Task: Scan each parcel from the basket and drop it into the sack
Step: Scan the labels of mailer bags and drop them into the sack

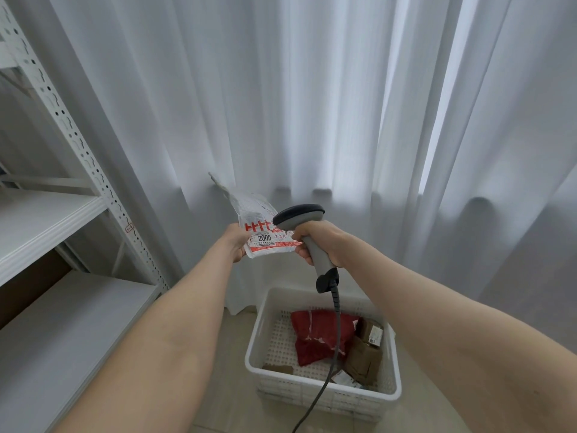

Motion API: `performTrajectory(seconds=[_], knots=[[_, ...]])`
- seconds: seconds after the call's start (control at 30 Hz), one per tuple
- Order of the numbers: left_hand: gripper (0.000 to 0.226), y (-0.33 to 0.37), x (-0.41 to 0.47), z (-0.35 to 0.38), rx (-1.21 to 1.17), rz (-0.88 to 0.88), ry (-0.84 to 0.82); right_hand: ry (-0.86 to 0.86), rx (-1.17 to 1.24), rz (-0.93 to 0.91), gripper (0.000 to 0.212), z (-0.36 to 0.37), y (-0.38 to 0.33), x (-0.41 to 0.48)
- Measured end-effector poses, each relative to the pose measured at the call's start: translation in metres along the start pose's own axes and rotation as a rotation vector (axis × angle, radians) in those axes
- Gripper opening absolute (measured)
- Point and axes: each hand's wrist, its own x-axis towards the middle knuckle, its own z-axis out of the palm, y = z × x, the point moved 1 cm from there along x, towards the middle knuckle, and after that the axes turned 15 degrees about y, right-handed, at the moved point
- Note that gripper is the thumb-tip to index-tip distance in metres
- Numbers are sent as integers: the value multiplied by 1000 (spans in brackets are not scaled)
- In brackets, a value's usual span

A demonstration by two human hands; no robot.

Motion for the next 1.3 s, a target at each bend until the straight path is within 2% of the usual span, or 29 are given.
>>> performTrajectory(seconds=[0.17, 0.4, 0.5, 0.67, 0.83, 0.93, 1.07, 1.17, 1.3], knots=[[18, -1, 3, -7, 17, 12, -1, 51, 98, 11, 24, 4, 8, 4], [27, -21, 20, -36, 56, 79, 122, 315, 380, 97, 30, 10, 49, 22], [28, -31, 15, -47, 47, 80, 116, 377, 429, 145, 29, 13, 64, 19], [27, -38, -10, -72, 19, 75, 104, 380, 574, 188, 30, 28, 77, 2], [22, -55, -62, -103, -145, 3, 91, 213, 731, 316, 25, 44, 102, -38], [20, -73, -104, -127, -133, 11, 103, 195, 676, 309, 21, 55, 124, -68], [10, -97, -159, -175, -84, 22, 106, 282, 523, 252, 20, 70, 153, -113], [27, -107, -192, -217, -22, 70, 235, 292, 432, 195, 17, 86, 170, -148], [43, -130, -239, -269, 123, -48, 172, 281, 266, 123, 16, 117, 182, -188]])
